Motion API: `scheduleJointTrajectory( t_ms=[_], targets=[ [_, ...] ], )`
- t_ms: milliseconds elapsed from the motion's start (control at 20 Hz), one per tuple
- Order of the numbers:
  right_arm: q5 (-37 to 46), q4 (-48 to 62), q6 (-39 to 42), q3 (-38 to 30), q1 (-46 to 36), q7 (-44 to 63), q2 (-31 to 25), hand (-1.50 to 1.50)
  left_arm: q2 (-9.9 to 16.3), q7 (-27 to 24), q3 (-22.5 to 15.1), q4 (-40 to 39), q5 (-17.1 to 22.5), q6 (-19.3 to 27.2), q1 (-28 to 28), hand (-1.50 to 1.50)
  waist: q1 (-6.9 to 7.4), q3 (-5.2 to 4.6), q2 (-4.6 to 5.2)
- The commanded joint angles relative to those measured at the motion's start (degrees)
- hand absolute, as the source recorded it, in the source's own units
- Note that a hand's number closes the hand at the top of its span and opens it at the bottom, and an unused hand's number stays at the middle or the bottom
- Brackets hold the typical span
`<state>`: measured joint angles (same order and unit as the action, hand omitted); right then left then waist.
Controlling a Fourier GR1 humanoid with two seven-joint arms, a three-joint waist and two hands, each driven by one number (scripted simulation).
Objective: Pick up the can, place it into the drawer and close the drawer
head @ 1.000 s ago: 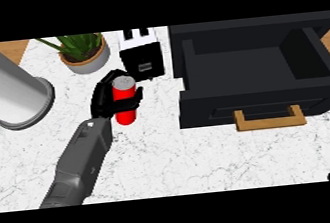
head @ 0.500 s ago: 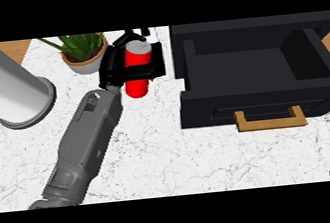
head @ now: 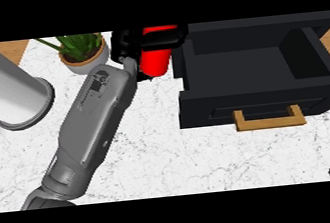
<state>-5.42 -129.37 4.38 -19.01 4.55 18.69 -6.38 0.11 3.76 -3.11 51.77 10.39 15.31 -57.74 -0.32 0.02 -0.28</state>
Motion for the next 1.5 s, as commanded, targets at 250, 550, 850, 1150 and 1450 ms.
scheduleJointTrajectory(
  t_ms=[250, 550, 850, 1150, 1450],
  targets=[
    [1.85, -0.78, -0.26, 1.61, 1.22, -0.64, 1.56, -1.5, -0.11, 7.4, -1.48, -7.46, 1.91, 6.92, -16.67, 1.5, -1.29, 0.02, 0.48],
    [-0.65, -2.02, -0.52, -0.29, -2.79, 1.94, -1.1, -1.5, -0.11, 7.76, -4.41, -15.61, 5.53, 9.58, -23.98, 1.5, -2.16, 0.03, 0.69],
    [-0.14, -2.34, 0.05, 2.26, -2.85, 3.08, -0.56, -1.5, -0.11, 5.31, -8.22, -23.99, 9.31, 11.11, -29.35, 1.5, -3.85, 0.09, 1.16],
    [1.39, 0.25, -0.88, 2.19, -6.67, 3.39, -2.02, -1.5, -0.11, 3.44, -11.24, -29.36, 12.85, 12.3, -31.97, 1.5, -4.97, 0.14, 1.67],
    [1.17, 3.0, -0.43, 0.68, -7.17, 2.11, -2.98, -1.5, -0.11, 2.95, -12.59, -32.22, 14.66, 16.52, -34.06, -1.5, -4.4, 0.16, 1.48]
  ],
)
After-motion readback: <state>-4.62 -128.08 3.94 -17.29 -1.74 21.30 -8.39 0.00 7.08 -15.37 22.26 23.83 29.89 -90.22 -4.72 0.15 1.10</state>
